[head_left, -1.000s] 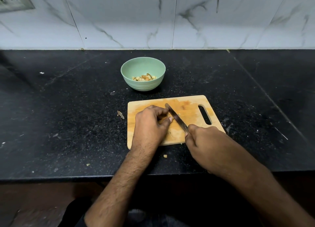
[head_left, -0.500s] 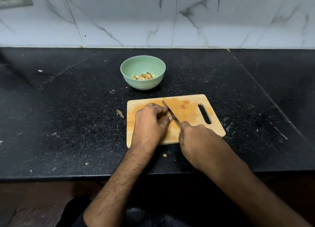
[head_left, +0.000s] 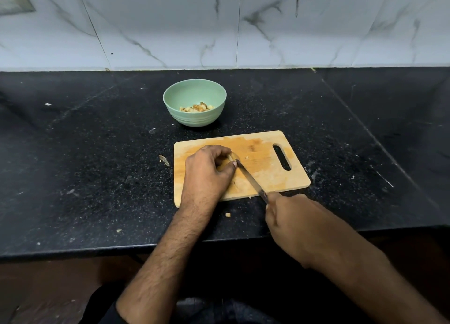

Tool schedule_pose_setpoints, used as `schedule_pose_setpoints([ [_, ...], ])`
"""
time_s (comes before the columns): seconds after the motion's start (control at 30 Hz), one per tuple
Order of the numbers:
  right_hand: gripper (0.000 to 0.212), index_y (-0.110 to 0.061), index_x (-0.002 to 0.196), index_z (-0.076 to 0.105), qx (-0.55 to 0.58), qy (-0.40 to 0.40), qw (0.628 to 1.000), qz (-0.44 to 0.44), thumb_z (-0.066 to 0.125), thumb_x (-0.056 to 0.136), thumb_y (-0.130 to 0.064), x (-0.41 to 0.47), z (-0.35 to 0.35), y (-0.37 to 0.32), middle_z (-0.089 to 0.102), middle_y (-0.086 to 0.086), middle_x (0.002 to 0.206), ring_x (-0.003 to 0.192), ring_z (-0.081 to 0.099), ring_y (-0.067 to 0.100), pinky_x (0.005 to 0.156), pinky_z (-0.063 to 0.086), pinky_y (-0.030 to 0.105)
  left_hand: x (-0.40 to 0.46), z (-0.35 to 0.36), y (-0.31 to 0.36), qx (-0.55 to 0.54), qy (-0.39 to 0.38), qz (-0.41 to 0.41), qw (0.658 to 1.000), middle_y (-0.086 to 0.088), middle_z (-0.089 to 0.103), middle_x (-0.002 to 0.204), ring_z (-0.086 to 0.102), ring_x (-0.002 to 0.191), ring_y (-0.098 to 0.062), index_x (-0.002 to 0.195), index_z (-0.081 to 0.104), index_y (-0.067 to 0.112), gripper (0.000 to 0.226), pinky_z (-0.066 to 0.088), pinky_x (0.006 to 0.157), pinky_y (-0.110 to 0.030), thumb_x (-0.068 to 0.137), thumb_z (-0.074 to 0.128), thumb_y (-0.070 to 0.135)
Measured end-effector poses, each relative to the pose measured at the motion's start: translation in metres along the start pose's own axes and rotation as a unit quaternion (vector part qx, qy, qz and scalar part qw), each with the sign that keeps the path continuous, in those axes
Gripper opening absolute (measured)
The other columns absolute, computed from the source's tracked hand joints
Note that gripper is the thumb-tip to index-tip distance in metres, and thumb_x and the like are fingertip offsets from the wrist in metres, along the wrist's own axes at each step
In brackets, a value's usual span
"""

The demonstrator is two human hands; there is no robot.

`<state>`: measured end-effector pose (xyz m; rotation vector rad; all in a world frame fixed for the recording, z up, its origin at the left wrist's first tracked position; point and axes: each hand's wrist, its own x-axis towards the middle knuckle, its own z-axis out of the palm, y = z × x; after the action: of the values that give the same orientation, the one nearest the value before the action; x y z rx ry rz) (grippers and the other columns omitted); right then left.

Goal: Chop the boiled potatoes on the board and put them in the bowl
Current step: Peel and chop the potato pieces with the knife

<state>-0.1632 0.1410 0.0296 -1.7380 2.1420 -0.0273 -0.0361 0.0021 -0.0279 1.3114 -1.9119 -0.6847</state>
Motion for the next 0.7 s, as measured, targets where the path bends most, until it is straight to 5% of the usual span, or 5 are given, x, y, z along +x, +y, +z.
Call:
schedule_pose_setpoints([
  [0.27, 0.024, -0.028, 0.091, 0.045, 0.025, 0.032, 0.999, 0.015, 0.030, 0.106, -0.039, -0.010, -0.012, 0.006, 0.056, -0.003, 0.071, 0.053, 0.048, 0.007, 0.060, 0.048, 0.030, -0.004, -0.002, 0.001, 0.005, -0.002, 0.001, 1.000, 0.011, 0.068, 0.100, 0.057, 0.082, 0.006, 0.118, 0.072, 0.021, 0.035, 0.038, 0.073, 0.004, 0.085, 0.080, 0.027],
  [0.5, 0.029, -0.020, 0.113, 0.053, 0.008, -0.001, 0.999, 0.046, 0.030, 0.107, -0.036, 0.009, -0.013, 0.004, 0.061, -0.001, 0.076, 0.046, 0.057, 0.009, 0.041, 0.045, 0.022, -0.010, 0.002, 0.004, 0.040, 0.002, 0.022, 0.999, 0.006, 0.060, 0.103, 0.057, 0.099, -0.013, 0.131, 0.058, 0.017, 0.054, 0.051, 0.094, -0.035, 0.085, 0.077, 0.039],
  [0.7, 0.024, -0.022, 0.103, 0.050, 0.057, -0.027, 0.997, 0.044, 0.031, 0.106, -0.036, 0.001, -0.011, 0.002, 0.061, 0.002, 0.071, 0.038, 0.056, 0.009, 0.033, 0.038, 0.016, -0.010, 0.008, 0.012, 0.155, -0.027, 0.041, 0.987, -0.002, 0.052, 0.120, 0.047, 0.116, -0.020, 0.137, 0.049, 0.019, 0.054, 0.041, 0.104, -0.038, 0.090, 0.062, 0.042],
])
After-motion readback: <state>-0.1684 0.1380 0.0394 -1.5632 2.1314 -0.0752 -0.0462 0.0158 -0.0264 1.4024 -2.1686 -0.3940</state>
